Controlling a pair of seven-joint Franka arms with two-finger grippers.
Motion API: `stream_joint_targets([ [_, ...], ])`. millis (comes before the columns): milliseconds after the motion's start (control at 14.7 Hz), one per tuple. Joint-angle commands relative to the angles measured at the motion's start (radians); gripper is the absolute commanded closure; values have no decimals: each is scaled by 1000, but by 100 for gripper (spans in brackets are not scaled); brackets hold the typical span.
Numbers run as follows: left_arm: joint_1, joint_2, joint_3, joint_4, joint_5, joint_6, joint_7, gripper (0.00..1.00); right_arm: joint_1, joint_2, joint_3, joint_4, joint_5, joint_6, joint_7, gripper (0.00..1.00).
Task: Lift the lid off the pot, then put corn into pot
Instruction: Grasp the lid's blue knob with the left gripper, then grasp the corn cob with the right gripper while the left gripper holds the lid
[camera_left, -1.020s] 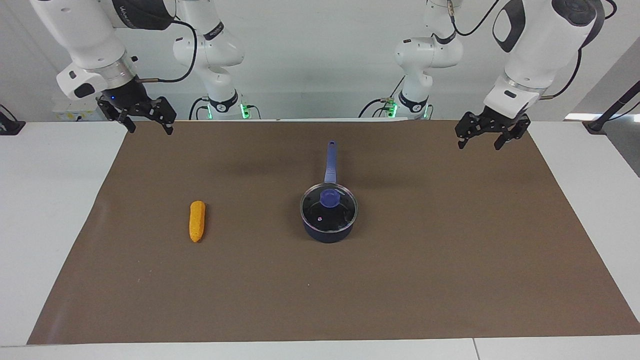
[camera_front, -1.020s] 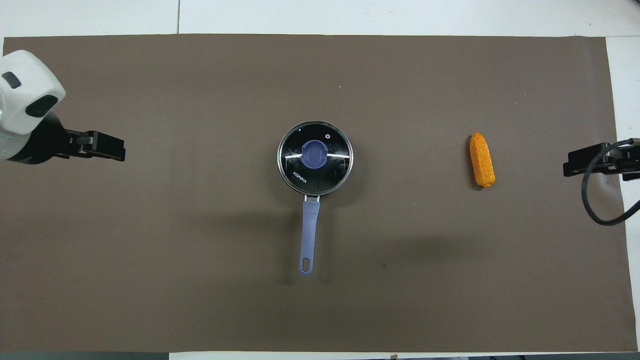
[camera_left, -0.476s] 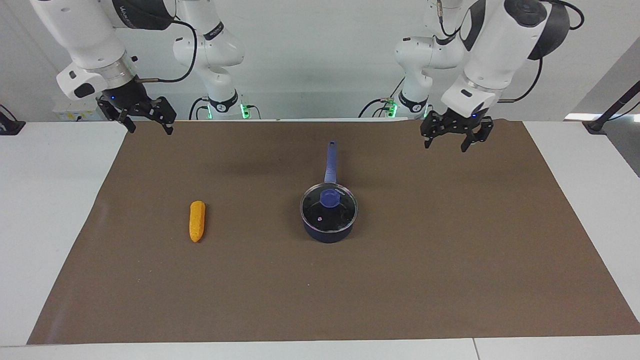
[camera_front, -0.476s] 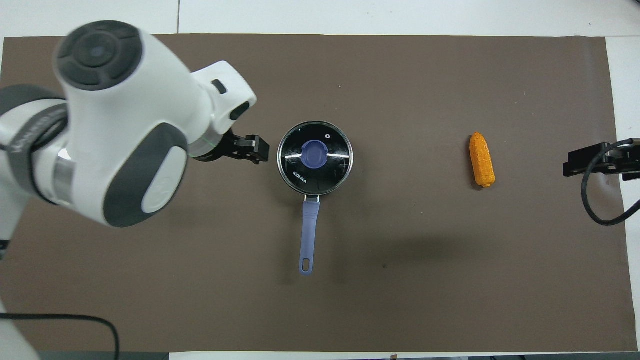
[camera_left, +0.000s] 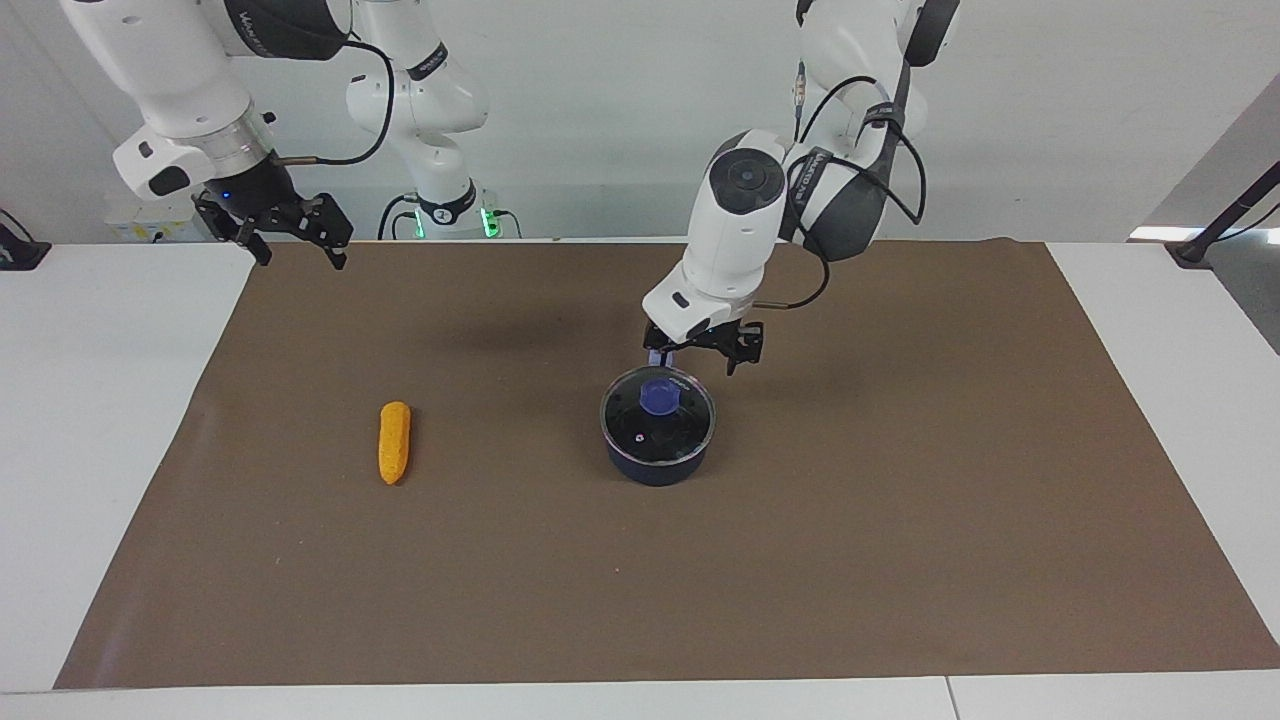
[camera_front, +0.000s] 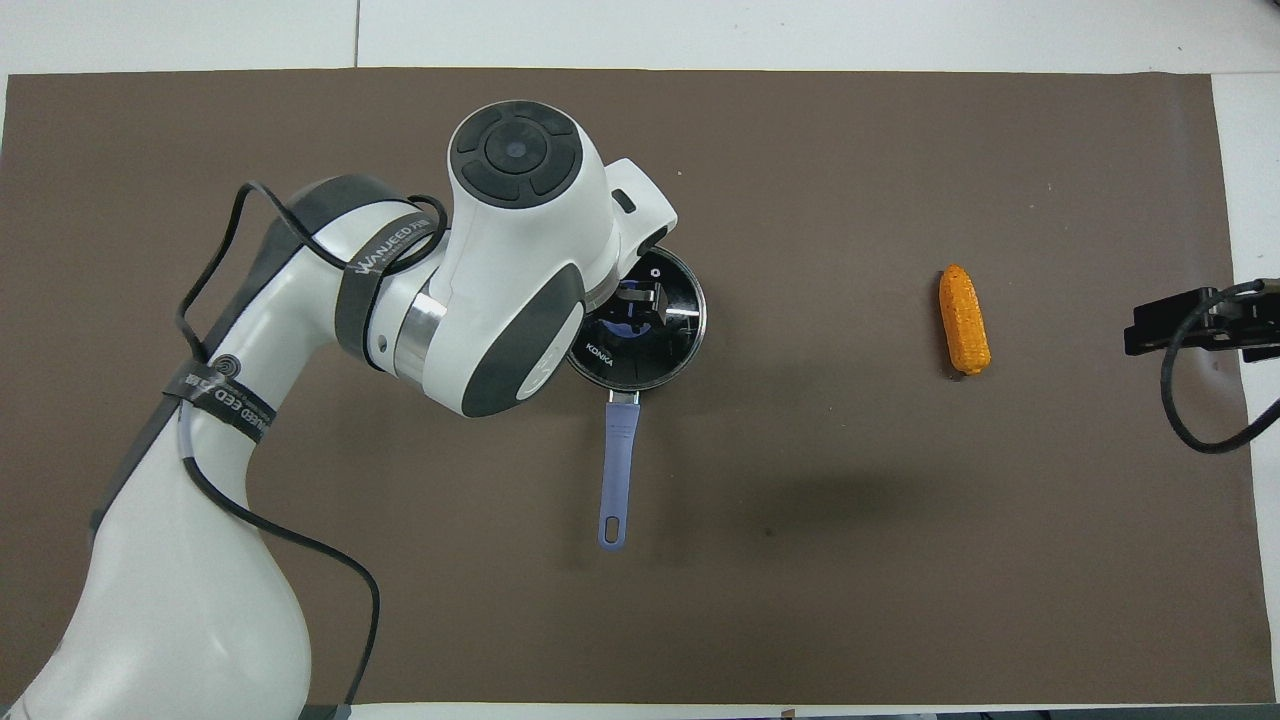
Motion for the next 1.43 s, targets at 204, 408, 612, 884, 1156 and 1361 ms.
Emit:
stream_joint_targets([
  [204,-45,122,21,134,7,13,-61,0,-6,-21,10,-54,22,101,-70,0],
  [408,-46,122,21,132,5,23,-61,0,-11,-22,10,-56,22,99,-73,0],
  [612,-49,130,21,126,5,27,-62,0,-15,-5,9,-56,56,118,-77,0],
  [884,-55,128,21,99,4,75,-88,0,-5,111,9,-100,71,288,-89,0],
  [1156,-60,128,22,91,5,79,-113,0,11,213,10,-158,67,472,-129,0],
  [1361,-62,123,24,76,19,78,-115,0,15,224,10,-286,64,648,-164,0],
])
